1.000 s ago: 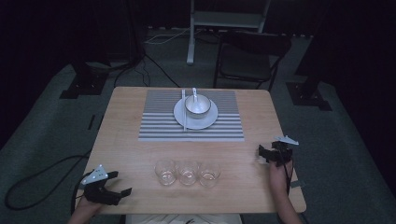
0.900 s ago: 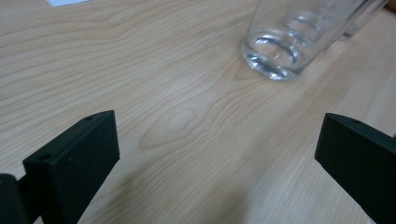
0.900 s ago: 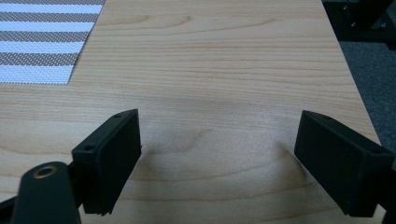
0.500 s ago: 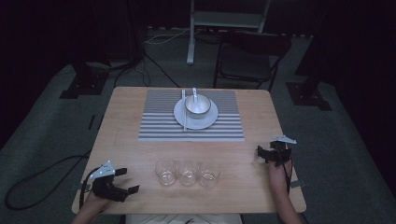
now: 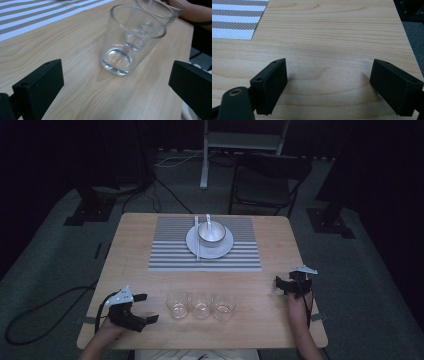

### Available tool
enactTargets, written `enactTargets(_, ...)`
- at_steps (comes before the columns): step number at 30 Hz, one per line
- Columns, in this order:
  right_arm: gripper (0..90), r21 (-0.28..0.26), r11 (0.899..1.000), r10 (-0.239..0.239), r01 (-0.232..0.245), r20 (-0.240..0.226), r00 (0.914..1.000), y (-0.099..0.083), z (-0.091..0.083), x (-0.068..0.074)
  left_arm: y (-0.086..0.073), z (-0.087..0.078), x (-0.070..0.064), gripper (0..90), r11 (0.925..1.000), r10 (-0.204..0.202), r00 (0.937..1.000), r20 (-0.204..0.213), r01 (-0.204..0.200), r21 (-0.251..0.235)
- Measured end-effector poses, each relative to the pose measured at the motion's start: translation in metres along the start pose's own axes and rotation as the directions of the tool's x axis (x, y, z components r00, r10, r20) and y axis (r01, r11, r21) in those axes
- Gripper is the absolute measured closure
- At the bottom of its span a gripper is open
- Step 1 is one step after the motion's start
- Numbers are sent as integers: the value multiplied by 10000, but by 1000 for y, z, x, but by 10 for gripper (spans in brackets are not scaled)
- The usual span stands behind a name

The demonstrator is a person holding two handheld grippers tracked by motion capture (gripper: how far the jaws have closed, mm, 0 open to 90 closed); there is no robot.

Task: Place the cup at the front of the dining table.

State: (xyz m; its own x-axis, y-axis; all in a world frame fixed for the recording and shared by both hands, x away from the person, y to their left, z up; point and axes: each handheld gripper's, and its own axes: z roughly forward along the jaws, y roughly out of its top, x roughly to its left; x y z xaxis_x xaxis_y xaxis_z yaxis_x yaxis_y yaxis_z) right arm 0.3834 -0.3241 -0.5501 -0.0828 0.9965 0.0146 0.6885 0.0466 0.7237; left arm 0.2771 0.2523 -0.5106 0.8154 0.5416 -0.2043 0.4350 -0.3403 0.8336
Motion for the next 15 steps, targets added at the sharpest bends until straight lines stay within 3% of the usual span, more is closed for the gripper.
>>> enactTargets(7, 139, -1, 10000, -4, 4, 0, 10000, 0, 0, 0, 13, 12, -9, 3, 9992, 356, 9979, 547, -346, -191)
enactTargets(12, 139, -3, 10000, -4, 4, 1, 10000, 0, 0, 0, 18, 24, -13, 3, 9984, 565, 9943, 899, -565, -30)
enactTargets(15, 139, -2, 10000, -4, 4, -1, 10000, 0, 0, 0, 20, 31, -15, 3, 9980, 617, 9941, 896, -626, 79)
